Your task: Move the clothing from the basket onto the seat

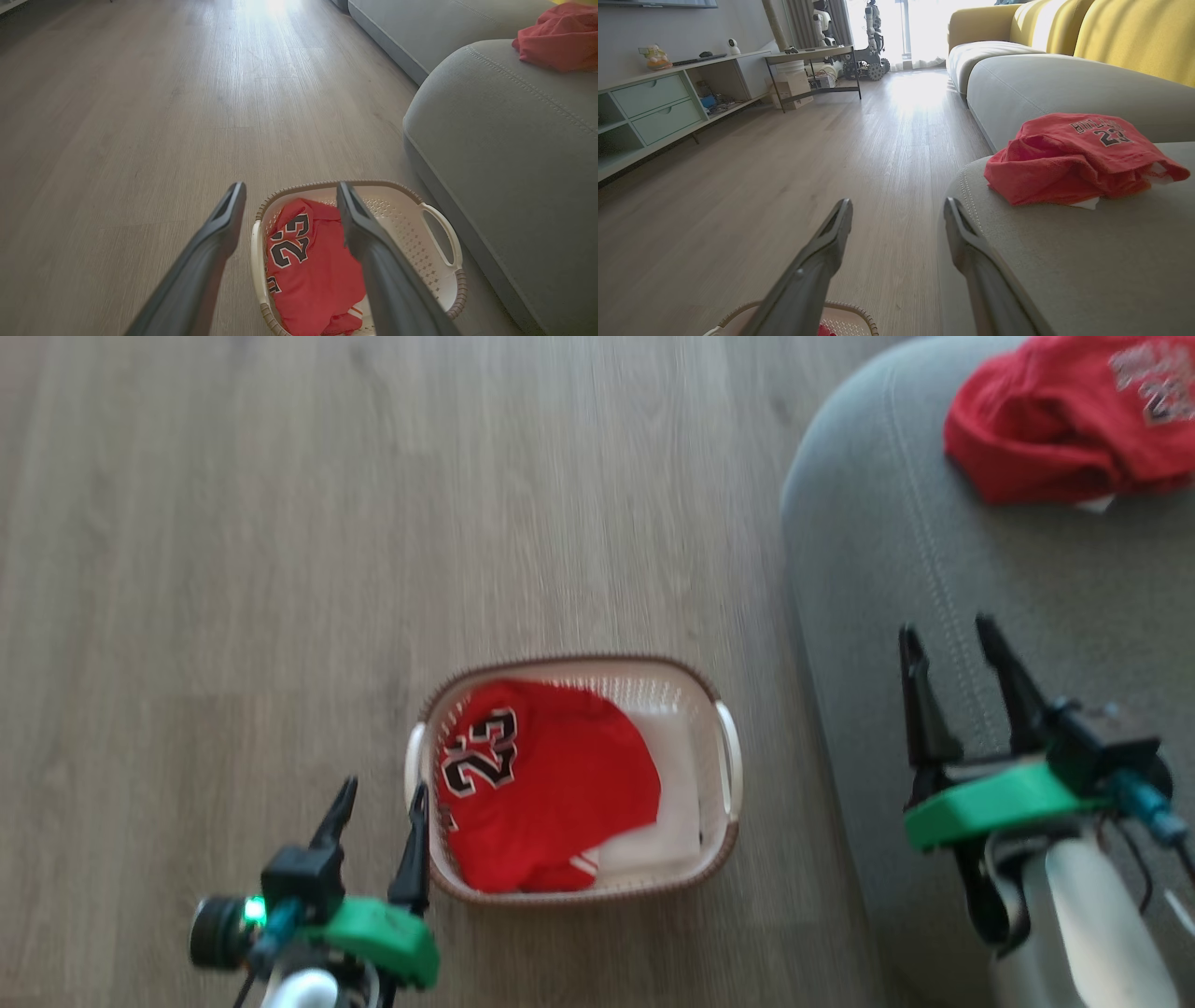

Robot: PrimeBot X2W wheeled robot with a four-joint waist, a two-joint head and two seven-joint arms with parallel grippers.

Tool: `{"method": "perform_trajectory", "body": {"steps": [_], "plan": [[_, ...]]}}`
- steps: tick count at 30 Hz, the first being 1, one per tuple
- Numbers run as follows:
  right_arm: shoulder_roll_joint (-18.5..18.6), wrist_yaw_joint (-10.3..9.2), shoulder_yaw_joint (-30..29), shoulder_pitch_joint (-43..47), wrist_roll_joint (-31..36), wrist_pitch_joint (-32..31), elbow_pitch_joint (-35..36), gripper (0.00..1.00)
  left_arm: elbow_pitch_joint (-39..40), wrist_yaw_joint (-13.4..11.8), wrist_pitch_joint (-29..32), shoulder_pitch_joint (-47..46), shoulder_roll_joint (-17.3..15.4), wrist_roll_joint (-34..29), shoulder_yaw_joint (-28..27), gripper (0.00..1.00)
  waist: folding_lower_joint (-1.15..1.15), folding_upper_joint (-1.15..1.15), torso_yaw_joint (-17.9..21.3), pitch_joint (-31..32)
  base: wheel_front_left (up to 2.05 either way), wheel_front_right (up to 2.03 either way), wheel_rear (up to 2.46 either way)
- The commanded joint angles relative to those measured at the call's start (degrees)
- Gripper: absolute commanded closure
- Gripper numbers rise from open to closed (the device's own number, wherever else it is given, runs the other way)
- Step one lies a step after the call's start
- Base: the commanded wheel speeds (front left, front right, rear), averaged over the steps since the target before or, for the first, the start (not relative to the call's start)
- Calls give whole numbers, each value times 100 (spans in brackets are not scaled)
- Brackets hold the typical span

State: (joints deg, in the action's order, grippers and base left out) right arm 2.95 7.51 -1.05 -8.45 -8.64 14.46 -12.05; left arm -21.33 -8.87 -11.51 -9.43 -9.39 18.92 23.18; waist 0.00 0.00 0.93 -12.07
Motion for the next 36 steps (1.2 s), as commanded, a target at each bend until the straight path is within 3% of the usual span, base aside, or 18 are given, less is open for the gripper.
{"method": "perform_trajectory", "body": {"steps": [1, 16, 24, 36], "plan": [[-7, -2, 137, -301, 34, 54, 265, 0, 20, 26, -20, -337, -30, -80, -156, 0, 0, 0, 224, -775, 0, 0, 0], [-7, -2, 116, -1325, -21, 54, 1029, 0, -2687, 484, 332, -2858, 364, -669, 577, 0, 0, 0, 681, -2673, 0, 0, 0], [-7, -2, 216, -1527, -59, 54, 1383, 0, -3801, 246, 237, -3864, 487, -689, 574, 0, 0, 0, 811, -3274, 0, 0, 0], [-7, -2, 330, -1615, -153, 54, 1557, 0, -4615, -175, 192, -4704, 421, -674, 501, 0, 0, 0, 935, -3652, 0, 0, 0]]}}
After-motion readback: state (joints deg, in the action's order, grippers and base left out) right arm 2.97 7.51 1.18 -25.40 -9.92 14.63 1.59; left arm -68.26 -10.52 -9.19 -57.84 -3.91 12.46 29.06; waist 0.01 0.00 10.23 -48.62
